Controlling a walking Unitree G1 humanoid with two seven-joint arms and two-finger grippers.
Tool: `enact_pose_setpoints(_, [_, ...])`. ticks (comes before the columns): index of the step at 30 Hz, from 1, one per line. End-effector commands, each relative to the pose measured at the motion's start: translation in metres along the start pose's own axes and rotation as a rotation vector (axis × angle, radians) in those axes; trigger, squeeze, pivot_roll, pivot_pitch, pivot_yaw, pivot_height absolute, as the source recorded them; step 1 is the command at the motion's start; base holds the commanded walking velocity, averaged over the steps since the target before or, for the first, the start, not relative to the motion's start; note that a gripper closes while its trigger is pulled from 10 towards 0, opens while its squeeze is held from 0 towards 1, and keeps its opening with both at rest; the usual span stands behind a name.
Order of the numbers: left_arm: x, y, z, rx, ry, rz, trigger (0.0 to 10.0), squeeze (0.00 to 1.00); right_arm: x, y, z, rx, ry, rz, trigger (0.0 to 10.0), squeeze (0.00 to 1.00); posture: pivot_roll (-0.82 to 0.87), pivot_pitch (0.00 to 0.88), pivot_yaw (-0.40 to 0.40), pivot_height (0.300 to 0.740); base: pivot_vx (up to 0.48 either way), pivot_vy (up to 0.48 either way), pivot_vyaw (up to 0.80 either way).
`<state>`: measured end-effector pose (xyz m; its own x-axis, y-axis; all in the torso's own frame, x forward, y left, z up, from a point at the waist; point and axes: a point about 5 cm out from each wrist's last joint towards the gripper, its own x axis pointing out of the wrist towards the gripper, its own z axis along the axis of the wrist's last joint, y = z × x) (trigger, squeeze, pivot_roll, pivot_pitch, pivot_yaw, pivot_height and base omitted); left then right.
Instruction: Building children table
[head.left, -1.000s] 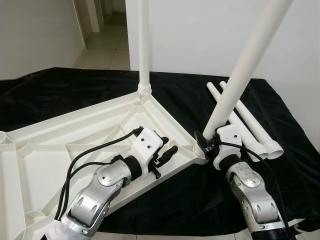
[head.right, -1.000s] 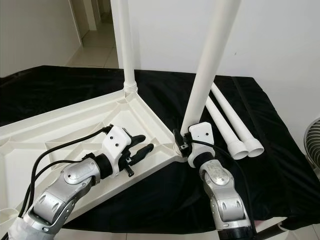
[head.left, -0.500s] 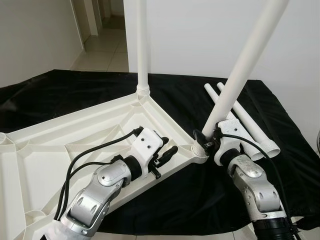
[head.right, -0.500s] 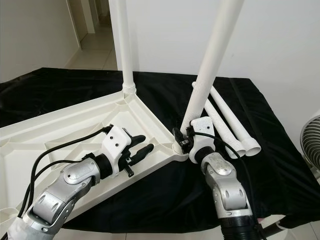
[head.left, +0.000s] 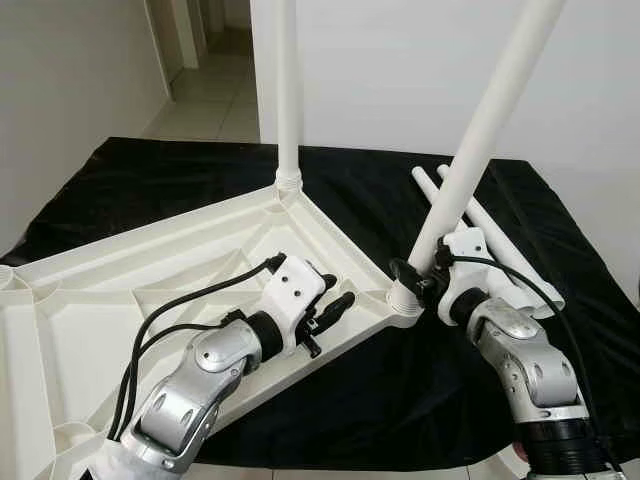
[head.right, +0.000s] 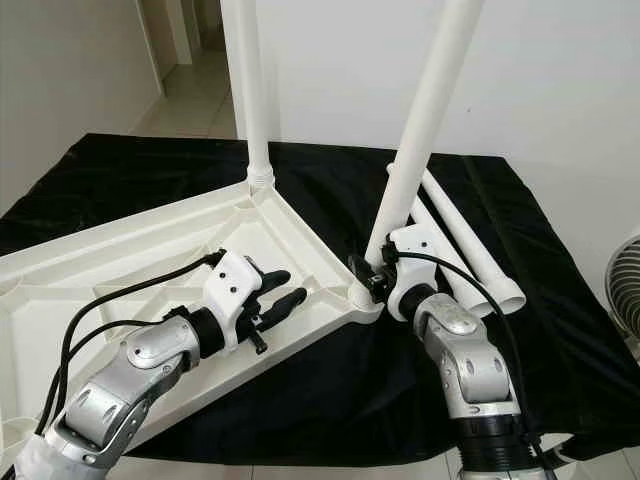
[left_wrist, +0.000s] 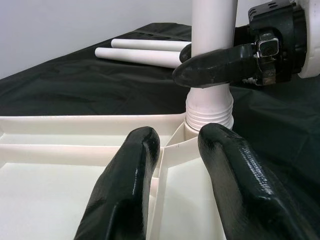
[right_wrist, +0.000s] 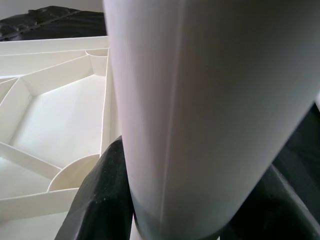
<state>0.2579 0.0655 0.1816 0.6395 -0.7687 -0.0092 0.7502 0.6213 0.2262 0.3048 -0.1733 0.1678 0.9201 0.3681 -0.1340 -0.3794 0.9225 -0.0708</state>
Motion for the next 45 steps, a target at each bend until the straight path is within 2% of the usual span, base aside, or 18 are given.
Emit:
enact_pose_setpoints(1, [-0.001, -0.001, 0.001, -0.001, 0.004, -0.041, 10.0, 0.0, -0.005, -0.008, -0.046, 0.073, 0.222, -0.038, 10.0, 0.0, -0.01, 0.074, 0.019, 0.74, 0.0, 0.0, 0.0])
enact_pose_setpoints(3, [-0.001, -0.001, 0.002, -0.002, 0.002, -0.042, 10.0, 0.0, -0.004, -0.008, -0.048, 0.102, 0.236, -0.035, 10.0, 0.0, -0.01, 0.076, 0.019, 0.74, 0.0, 0.0, 0.0])
enact_pose_setpoints(11, [-0.003, -0.001, 0.001, -0.004, 0.006, -0.037, 10.0, 0.0, -0.004, -0.009, -0.048, 0.076, 0.227, -0.046, 10.0, 0.0, -0.01, 0.08, 0.014, 0.74, 0.0, 0.0, 0.0])
enact_pose_setpoints(15, [-0.004, -0.002, 0.001, -0.006, 0.007, -0.032, 10.0, 0.0, -0.005, -0.001, -0.049, 0.055, 0.17, -0.1, 10.0, 0.0, -0.01, 0.084, 0.01, 0.74, 0.0, 0.0, 0.0])
enact_pose_setpoints(18, [-0.004, -0.003, 0.001, -0.009, 0.008, -0.032, 10.0, 0.0, -0.005, 0.008, -0.046, 0.094, 0.108, -0.145, 10.0, 0.0, -0.01, 0.084, 0.009, 0.74, 0.0, 0.0, 0.0])
enact_pose_setpoints(20, [-0.004, -0.003, 0.001, -0.011, 0.008, -0.033, 10.0, 0.0, -0.004, 0.01, -0.044, 0.112, 0.077, -0.202, 10.0, 0.0, -0.01, 0.085, 0.009, 0.74, 0.0, 0.0, 0.0])
enact_pose_setpoints(21, [-0.004, -0.004, 0.001, -0.014, 0.007, -0.036, 10.0, 0.0, -0.003, 0.011, -0.042, 0.153, 0.031, -0.373, 10.0, 0.0, -0.01, 0.084, 0.006, 0.74, 0.0, 0.0, 0.0])
enact_pose_setpoints(22, [-0.003, -0.005, 0.0, -0.014, 0.007, -0.038, 10.0, 0.0, -0.003, 0.014, -0.044, 0.181, 0.037, -0.438, 10.0, 0.0, -0.01, 0.083, 0.001, 0.74, 0.0, 0.0, 0.0])
enact_pose_setpoints(23, [-0.003, -0.005, 0.0, -0.014, 0.007, -0.038, 10.0, 0.0, -0.003, 0.014, -0.044, 0.181, 0.037, -0.438, 10.0, 0.0, -0.01, 0.083, 0.001, 0.74, 0.0, 0.0, 0.0])
enact_pose_setpoints(26, [-0.003, -0.006, 0.0, -0.014, 0.007, -0.039, 10.0, 0.0, -0.004, 0.022, -0.049, 0.234, 0.069, -0.563, 10.0, 0.0, -0.01, 0.078, -0.004, 0.74, 0.0, 0.0, 0.0])
enact_pose_setpoints(27, [-0.003, -0.006, 0.0, -0.014, 0.007, -0.039, 10.0, 0.0, -0.004, 0.022, -0.049, 0.234, 0.069, -0.563, 10.0, 0.0, -0.01, 0.078, -0.004, 0.74, 0.0, 0.0, 0.0])
enact_pose_setpoints(29, [-0.002, -0.007, 0.001, -0.016, 0.004, -0.037, 10.0, 0.0, -0.003, 0.035, -0.045, 0.224, 0.038, -0.598, 10.0, 0.0, 0.0, 0.074, -0.01, 0.74, 0.0, 0.0, 0.0])
enact_pose_setpoints(36, [-0.001, -0.008, 0.0, -0.018, 0.004, -0.036, 10.0, 0.0, -0.006, 0.036, -0.039, 0.207, -0.001, -0.607, 10.0, 0.0, -0.01, 0.064, -0.024, 0.74, 0.0, 0.0, 0.0])
enact_pose_setpoints(37, [-0.001, -0.008, 0.0, -0.017, 0.002, -0.035, 10.0, 0.0, -0.005, 0.04, -0.042, 0.205, 0.008, -0.558, 10.0, 0.0, 0.0, 0.063, -0.026, 0.74, 0.0, 0.0, 0.0])
enact_pose_setpoints(38, [-0.001, -0.008, 0.0, -0.018, 0.002, -0.035, 10.0, 0.0, -0.003, 0.042, -0.043, 0.212, 0.01, -0.539, 10.0, 0.12, 0.0, 0.06, -0.024, 0.74, 0.0, 0.0, 0.0])
enact_pose_setpoints(40, [-0.001, -0.008, 0.0, -0.018, 0.002, -0.035, 10.0, 0.0, -0.003, 0.042, -0.043, 0.212, 0.01, -0.539, 10.0, 0.12, 0.0, 0.06, -0.024, 0.74, 0.0, 0.0, 0.0])
enact_pose_setpoints(41, [-0.001, -0.008, 0.0, -0.017, 0.001, -0.034, 10.0, 0.0, -0.002, 0.042, -0.041, 0.207, -0.013, -0.526, 10.0, 1.0, 0.0, 0.06, -0.024, 0.74, 0.0, 0.0, 0.0])
enact_pose_setpoints(45, [-0.001, -0.007, 0.0, -0.015, 0.003, -0.034, 10.0, 0.0, 0.001, 0.04, -0.033, 0.244, -0.082, -0.447, 10.0, 1.0, -0.01, 0.049, -0.021, 0.74, 0.0, 0.0, 0.0])
